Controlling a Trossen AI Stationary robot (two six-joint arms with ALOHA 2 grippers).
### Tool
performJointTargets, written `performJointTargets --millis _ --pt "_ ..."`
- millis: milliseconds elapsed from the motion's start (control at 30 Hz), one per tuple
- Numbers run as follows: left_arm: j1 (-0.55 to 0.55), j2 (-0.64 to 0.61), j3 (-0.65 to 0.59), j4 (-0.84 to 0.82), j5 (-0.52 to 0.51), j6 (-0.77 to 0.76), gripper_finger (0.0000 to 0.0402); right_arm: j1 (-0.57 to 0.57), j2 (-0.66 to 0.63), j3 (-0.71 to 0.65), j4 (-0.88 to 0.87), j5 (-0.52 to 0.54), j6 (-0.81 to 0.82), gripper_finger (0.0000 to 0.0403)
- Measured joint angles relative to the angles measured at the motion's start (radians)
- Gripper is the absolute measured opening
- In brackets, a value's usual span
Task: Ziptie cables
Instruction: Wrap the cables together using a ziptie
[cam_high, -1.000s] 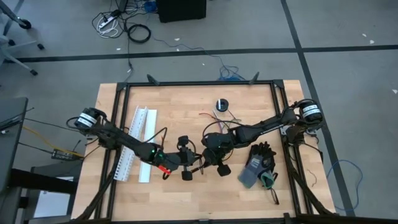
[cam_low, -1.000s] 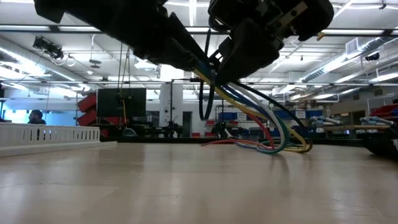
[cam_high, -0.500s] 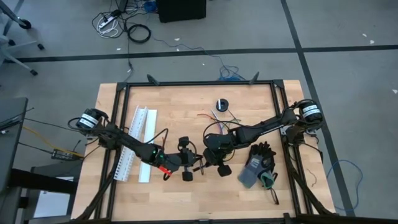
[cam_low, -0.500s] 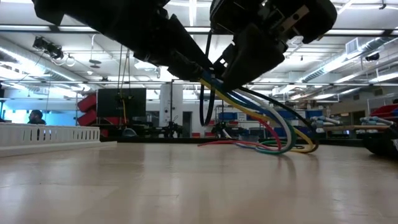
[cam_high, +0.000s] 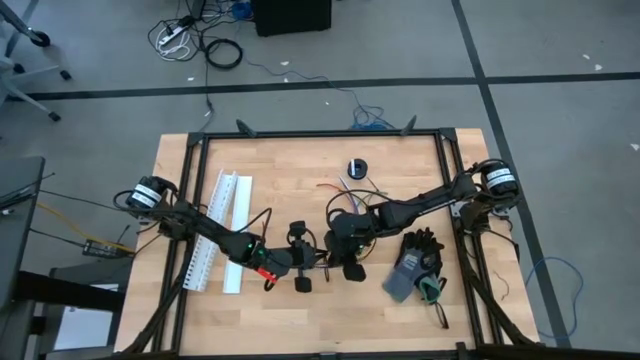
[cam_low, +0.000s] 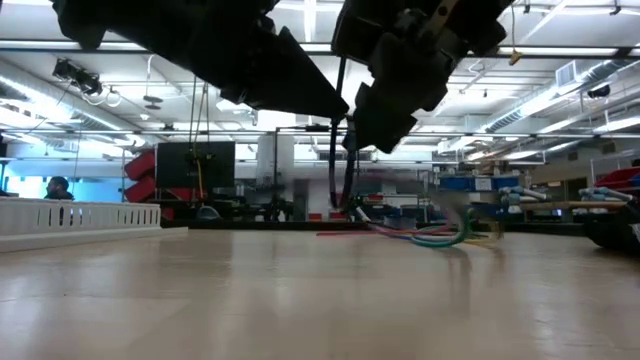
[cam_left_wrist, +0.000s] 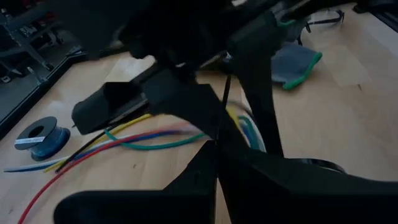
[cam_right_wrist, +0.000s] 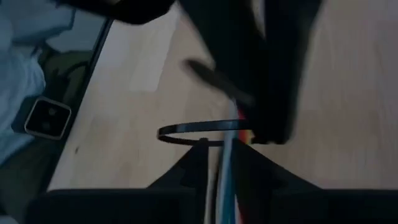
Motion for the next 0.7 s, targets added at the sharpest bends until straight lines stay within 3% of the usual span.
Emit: performJointTargets --millis 200,367,500,700 --pt "0.0 0.0 0.0 -0.006 0.0 0.001 0.0 -0.001 0.0 0.0 -0.038 -0.063 0.038 0.0149" --pt "0.0 0.0 0.0 -0.025 0.0 0.002 0.0 0.006 -0.015 0.0 -0.067 -0.011 -0.025 0.0196" --pt "-0.001 0.01 0.0 -0.023 0.0 0.001 0.0 0.022 -0.025 0.0 -0.067 0.131 -0.081 0.0209" --pt "-0.005 0.055 0.0 0.004 0.006 -0.006 0.0 0.044 -0.029 0.0 -0.056 0.205 -0.116 0.0202"
